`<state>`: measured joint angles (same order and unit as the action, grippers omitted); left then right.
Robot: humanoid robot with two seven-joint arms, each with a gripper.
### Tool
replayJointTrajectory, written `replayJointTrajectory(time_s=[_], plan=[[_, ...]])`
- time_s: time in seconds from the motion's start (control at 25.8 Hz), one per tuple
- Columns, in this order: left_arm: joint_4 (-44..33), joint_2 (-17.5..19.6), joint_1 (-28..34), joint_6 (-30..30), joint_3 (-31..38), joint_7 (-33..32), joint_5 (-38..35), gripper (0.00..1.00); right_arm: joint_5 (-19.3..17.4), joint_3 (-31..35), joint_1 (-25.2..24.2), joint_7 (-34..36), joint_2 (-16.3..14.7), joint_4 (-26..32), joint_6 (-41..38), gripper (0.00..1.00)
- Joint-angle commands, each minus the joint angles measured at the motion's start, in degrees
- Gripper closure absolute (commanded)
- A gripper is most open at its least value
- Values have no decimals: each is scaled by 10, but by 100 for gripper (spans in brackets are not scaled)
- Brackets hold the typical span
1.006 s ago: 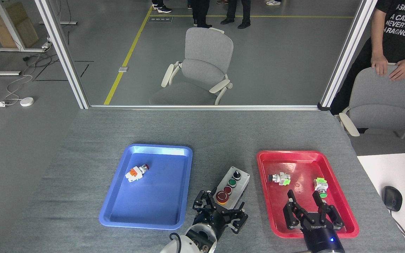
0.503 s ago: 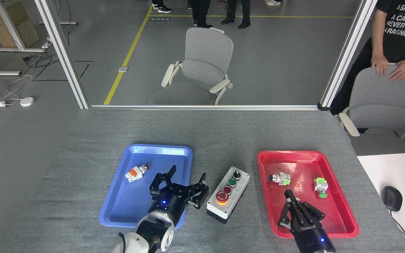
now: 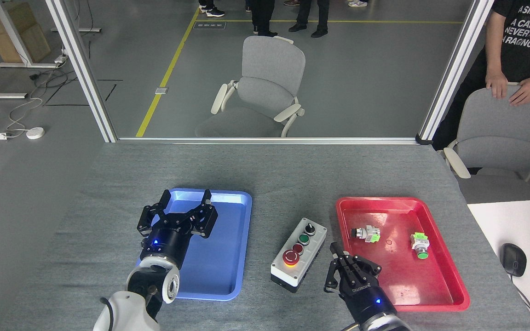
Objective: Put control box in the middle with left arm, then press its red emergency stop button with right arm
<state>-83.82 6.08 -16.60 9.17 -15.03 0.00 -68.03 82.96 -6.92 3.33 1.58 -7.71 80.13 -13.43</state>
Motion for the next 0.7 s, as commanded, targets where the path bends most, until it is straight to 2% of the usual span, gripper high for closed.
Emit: replayJointTrajectory(time_s=[0.0, 0.35, 0.66], plan=[[11, 2, 1, 2, 16, 18, -2, 1, 13, -37, 25, 11, 11, -31, 26, 100], [29, 2, 1, 8, 44, 18, -4, 1, 29, -77, 61, 27, 41, -102, 45, 100], [38, 2, -7, 8, 46, 11, -5, 1, 38, -98, 73, 54, 46, -177, 52, 100]])
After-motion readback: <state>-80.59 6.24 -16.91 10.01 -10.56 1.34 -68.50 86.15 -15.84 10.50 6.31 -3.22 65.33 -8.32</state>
